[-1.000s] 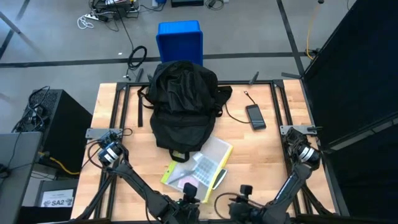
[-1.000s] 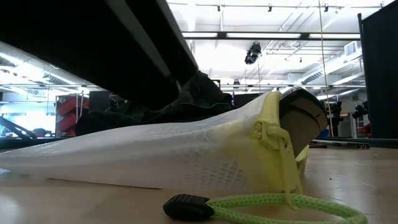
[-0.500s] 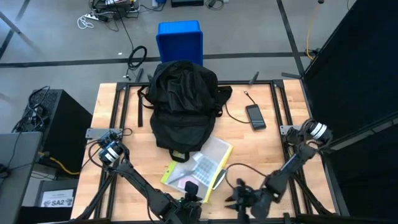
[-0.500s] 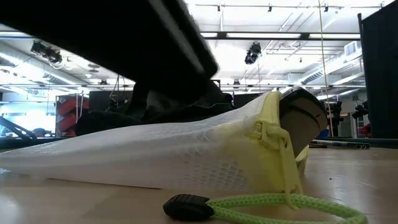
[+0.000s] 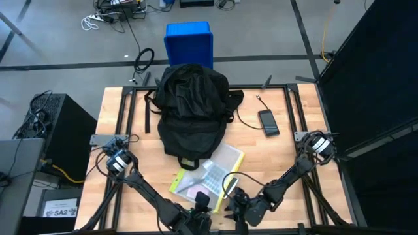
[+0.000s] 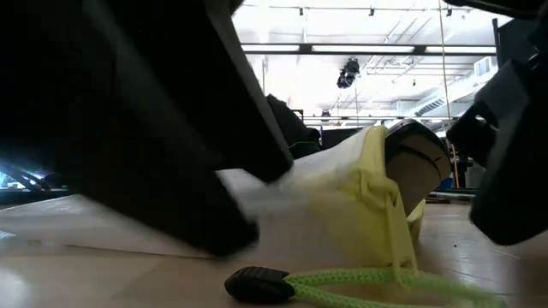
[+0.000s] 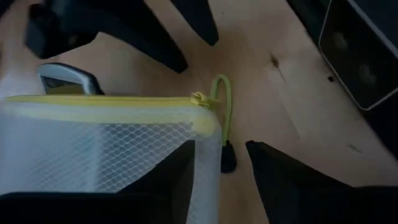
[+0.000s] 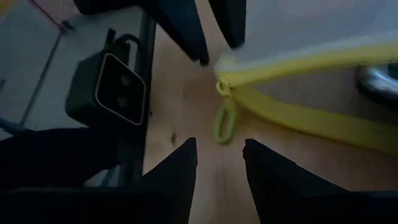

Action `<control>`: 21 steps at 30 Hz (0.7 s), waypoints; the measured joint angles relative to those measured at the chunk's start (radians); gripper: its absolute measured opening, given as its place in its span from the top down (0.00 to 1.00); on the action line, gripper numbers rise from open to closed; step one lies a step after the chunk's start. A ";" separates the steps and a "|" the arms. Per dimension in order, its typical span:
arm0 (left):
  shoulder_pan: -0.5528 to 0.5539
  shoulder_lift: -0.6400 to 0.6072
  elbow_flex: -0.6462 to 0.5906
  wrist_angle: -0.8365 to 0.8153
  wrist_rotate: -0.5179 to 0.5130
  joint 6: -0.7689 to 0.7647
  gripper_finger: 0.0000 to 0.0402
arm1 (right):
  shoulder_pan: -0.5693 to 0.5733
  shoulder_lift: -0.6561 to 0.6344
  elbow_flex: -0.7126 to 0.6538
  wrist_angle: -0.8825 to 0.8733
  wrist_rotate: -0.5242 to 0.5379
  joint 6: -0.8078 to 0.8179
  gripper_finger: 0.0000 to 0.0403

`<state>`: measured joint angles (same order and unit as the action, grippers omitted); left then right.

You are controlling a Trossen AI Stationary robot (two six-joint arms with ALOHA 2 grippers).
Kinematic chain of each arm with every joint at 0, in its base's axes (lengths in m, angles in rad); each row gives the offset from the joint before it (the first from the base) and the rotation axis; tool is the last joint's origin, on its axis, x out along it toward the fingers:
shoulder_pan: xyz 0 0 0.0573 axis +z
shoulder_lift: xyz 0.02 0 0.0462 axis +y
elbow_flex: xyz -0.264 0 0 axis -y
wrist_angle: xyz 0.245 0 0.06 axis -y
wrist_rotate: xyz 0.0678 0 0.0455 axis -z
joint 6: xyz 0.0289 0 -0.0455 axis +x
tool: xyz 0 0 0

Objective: Unpack backpack
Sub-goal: Close the yellow zipper pouch

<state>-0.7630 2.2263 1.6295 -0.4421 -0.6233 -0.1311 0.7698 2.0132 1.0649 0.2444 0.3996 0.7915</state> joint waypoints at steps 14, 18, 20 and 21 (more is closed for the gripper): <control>0.037 0.038 0.000 0.058 -0.040 -0.018 0.54 | -0.019 0.035 -0.001 -0.002 -0.011 0.012 0.68; 0.043 0.040 0.000 0.058 -0.042 -0.035 0.58 | -0.021 0.046 0.000 0.027 -0.003 0.008 0.69; 0.043 0.041 0.000 0.067 -0.056 -0.029 0.60 | -0.025 0.046 0.000 0.031 -0.004 0.001 0.70; 0.043 0.041 0.000 0.070 -0.061 -0.027 0.62 | -0.026 0.046 0.000 0.039 -0.004 -0.004 0.70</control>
<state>-0.7197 2.2673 1.6295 -0.3717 -0.6845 -0.1577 0.7434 2.0590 1.0649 0.2834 0.3957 0.7878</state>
